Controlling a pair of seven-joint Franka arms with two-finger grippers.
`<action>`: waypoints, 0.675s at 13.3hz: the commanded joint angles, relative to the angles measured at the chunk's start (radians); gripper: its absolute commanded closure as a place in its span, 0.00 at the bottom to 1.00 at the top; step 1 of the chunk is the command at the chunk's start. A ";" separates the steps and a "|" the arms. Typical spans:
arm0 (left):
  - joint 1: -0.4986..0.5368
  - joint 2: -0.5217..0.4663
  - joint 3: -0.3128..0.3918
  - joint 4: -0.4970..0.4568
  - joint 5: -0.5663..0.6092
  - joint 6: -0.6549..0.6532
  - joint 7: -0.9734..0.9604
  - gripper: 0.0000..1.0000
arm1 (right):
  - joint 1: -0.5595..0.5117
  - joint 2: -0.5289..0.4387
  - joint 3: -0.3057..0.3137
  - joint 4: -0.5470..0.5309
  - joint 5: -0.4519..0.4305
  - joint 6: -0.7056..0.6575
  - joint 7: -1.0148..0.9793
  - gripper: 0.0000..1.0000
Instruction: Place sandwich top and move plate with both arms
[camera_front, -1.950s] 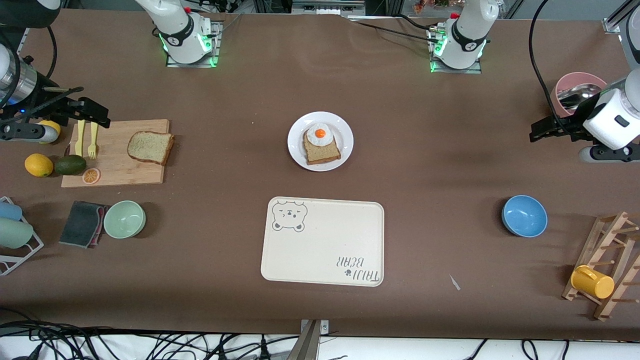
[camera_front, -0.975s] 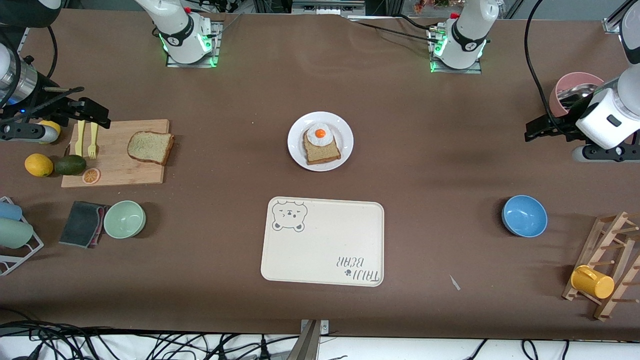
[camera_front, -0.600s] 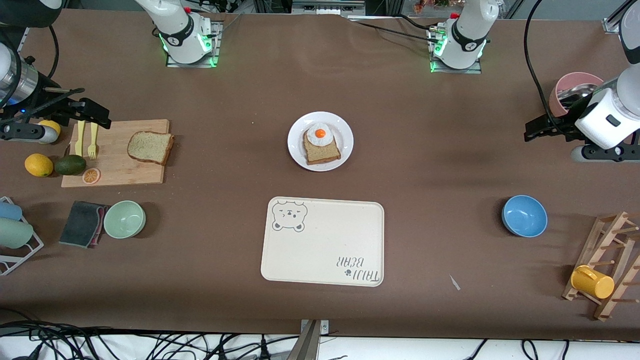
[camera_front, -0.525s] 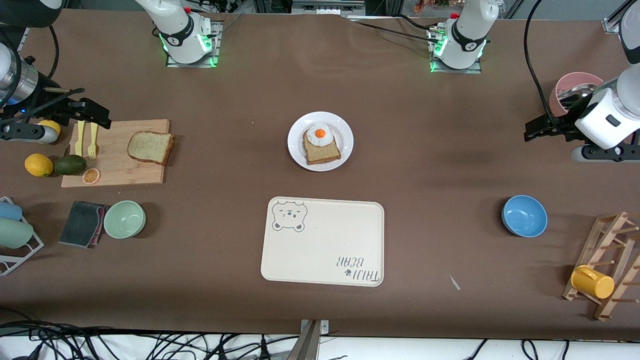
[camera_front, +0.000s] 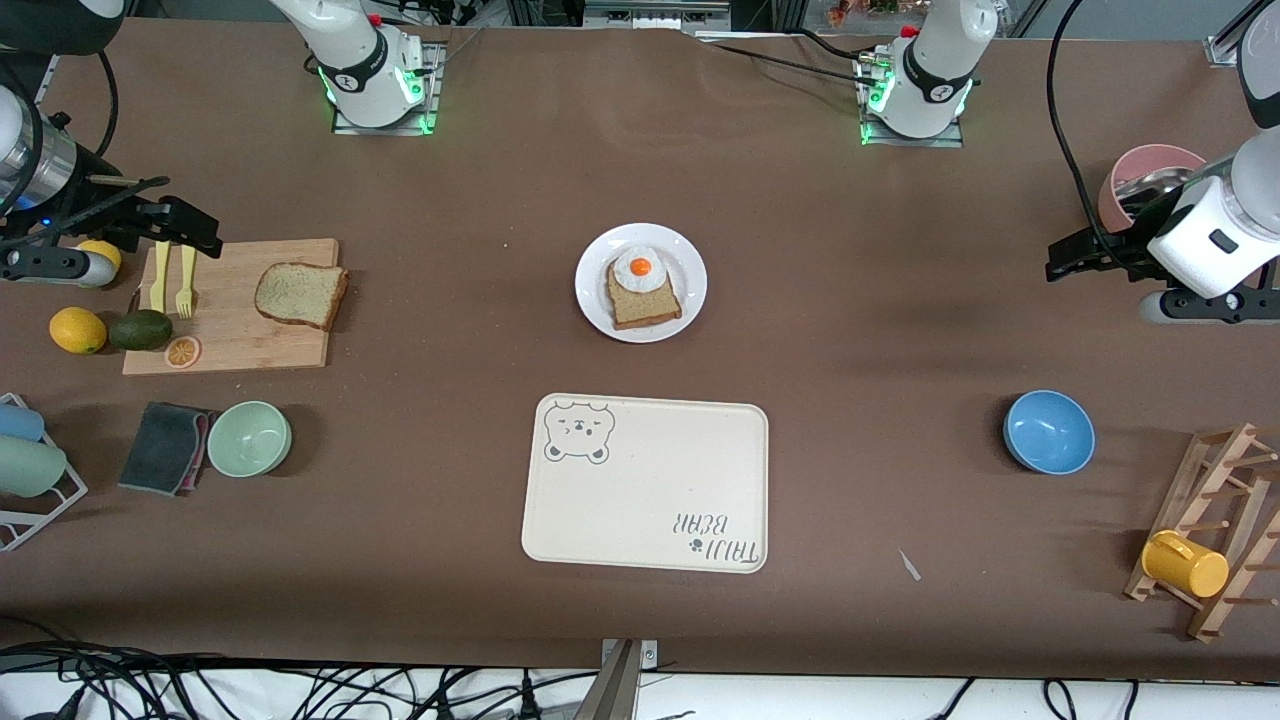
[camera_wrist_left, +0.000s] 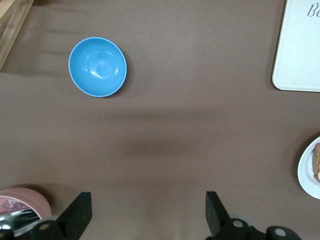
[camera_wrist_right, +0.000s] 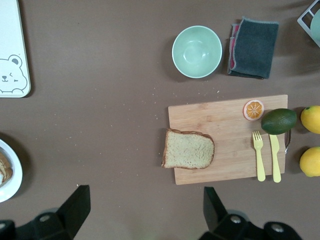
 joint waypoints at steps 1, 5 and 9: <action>0.005 0.005 0.002 0.018 -0.013 -0.025 0.003 0.00 | 0.010 0.009 -0.004 0.026 -0.014 -0.009 0.013 0.00; 0.000 0.014 0.001 0.021 -0.005 -0.006 -0.005 0.00 | 0.010 0.007 -0.004 0.024 -0.014 -0.009 0.016 0.00; 0.005 0.003 0.001 0.004 -0.013 0.006 -0.003 0.00 | 0.012 0.006 0.005 -0.037 -0.019 0.027 0.029 0.00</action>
